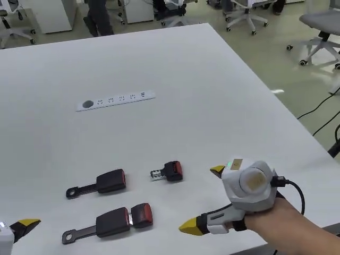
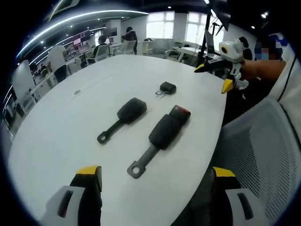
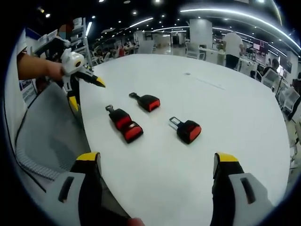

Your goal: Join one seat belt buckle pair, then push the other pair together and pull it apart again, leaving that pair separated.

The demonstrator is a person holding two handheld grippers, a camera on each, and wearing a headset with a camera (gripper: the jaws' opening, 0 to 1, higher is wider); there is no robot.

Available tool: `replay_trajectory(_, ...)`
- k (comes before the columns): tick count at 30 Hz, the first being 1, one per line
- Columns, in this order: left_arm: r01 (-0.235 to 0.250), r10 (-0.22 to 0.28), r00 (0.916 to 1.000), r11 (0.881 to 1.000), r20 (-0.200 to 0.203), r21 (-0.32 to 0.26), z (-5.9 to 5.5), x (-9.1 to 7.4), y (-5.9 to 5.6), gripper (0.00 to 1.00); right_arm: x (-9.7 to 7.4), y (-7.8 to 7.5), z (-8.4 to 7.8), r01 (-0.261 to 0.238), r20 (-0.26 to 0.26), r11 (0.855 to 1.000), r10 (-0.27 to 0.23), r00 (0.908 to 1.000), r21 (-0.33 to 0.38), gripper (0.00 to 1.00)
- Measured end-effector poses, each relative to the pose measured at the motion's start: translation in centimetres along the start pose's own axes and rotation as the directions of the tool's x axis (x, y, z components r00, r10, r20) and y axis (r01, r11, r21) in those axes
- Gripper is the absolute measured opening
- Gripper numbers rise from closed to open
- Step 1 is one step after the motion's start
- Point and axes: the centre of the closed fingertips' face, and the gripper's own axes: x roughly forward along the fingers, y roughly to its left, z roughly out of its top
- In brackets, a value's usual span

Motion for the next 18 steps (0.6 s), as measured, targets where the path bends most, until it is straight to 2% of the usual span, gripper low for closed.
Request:
replay_trajectory(2, -0.008, 0.008, 0.9999, 1.0, -0.006, -0.003, -0.6, 0.1, 0.1, 1.0, -0.2, 0.1, 0.3, 0.006, 0.012, 1.0, -0.006, 0.9999, 0.003, 1.0)
replay_trajectory(4, -0.028, 0.028, 0.9996, 0.999, -0.01, -0.034, -1.3, 0.2, 0.5, 1.0, 0.1, 0.0, 0.1, 0.007, 0.011, 1.0, -0.008, 0.9999, 0.007, 1.0)
replay_trajectory(6, -0.026, 0.025, 0.9997, 0.999, -0.003, -0.043, -1.2, 0.2, 0.2, 1.0, -0.5, 0.6, 0.6, 0.007, -0.001, 1.0, -0.007, 1.0, -0.025, 1.0)
replay_trajectory(8, -0.024, 0.024, 0.9997, 0.999, 0.001, -0.034, -1.0, 0.1, -0.1, 1.0, -0.7, 0.5, 0.9, 0.015, 0.018, 0.998, -0.014, 0.9997, -0.058, 1.0)
replay_trajectory(10, -0.029, 0.029, 0.9996, 0.999, -0.002, -0.033, -1.0, 0.2, 0.0, 1.0, -0.7, 0.4, 0.9, 0.015, 0.015, 0.999, -0.014, 0.9998, -0.047, 1.0)
replay_trajectory(14, -0.049, 0.049, 0.9985, 0.998, 0.023, -0.028, -0.4, -0.1, 0.6, 1.0, -0.7, 0.4, 1.2, 0.027, 0.027, 0.999, -0.026, 0.9993, -0.046, 1.0)
replay_trajectory(18, -0.062, 0.063, 0.9975, 0.997, 0.032, -0.035, -0.2, -0.1, 0.9, 1.0, -0.6, 1.2, 1.2, 0.021, 0.025, 0.999, -0.02, 0.9995, -0.036, 1.0)
